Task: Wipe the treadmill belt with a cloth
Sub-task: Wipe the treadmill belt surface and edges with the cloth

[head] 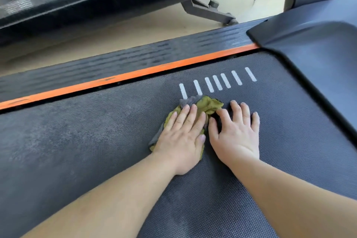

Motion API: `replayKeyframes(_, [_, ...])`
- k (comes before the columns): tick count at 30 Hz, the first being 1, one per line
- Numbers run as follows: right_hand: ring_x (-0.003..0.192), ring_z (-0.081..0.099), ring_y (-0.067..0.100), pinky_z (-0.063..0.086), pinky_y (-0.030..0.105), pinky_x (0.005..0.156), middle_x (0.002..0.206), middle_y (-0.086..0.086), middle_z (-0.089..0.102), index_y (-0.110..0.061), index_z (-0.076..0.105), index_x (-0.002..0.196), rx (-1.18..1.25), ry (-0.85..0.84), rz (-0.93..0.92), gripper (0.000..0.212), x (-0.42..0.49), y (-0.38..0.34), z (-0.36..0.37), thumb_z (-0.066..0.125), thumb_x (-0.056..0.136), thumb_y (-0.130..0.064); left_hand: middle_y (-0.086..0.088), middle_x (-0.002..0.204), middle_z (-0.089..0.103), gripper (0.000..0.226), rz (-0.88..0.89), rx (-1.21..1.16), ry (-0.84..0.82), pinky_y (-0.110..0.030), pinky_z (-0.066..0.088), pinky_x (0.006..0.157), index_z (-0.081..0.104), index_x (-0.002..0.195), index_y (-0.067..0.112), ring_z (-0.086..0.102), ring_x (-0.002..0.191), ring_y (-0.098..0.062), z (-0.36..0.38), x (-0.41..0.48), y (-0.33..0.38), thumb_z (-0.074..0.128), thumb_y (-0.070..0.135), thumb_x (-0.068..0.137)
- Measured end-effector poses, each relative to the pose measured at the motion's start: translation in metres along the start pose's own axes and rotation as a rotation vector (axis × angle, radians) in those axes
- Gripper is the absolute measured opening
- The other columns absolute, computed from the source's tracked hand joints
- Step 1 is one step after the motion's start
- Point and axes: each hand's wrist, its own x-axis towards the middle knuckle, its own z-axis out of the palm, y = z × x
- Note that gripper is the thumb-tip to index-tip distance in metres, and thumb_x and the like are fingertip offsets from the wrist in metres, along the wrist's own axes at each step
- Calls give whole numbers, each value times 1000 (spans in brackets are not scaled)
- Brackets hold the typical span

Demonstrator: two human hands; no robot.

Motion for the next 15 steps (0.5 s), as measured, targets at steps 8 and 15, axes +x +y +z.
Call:
replayKeyframes(8, [155, 2, 28, -5, 53, 123, 167, 3, 20, -41, 40, 145, 61, -66, -26, 50, 2, 1, -5, 25, 100, -57, 1, 160, -40, 63, -233, -159, -121, -46, -20, 122, -24, 158, 25, -46, 141, -18, 8, -36, 41, 2, 47, 104])
replayKeyframes(15, [153, 17, 26, 10, 45, 125, 164, 2, 31, -39, 47, 146, 103, -104, -162, 51, 0, 32, -27, 34, 100, -57, 10, 153, -49, 62, -234, -177, -300, -45, -25, 119, -28, 155, 36, -53, 135, -13, 2, -49, 40, 10, 48, 107])
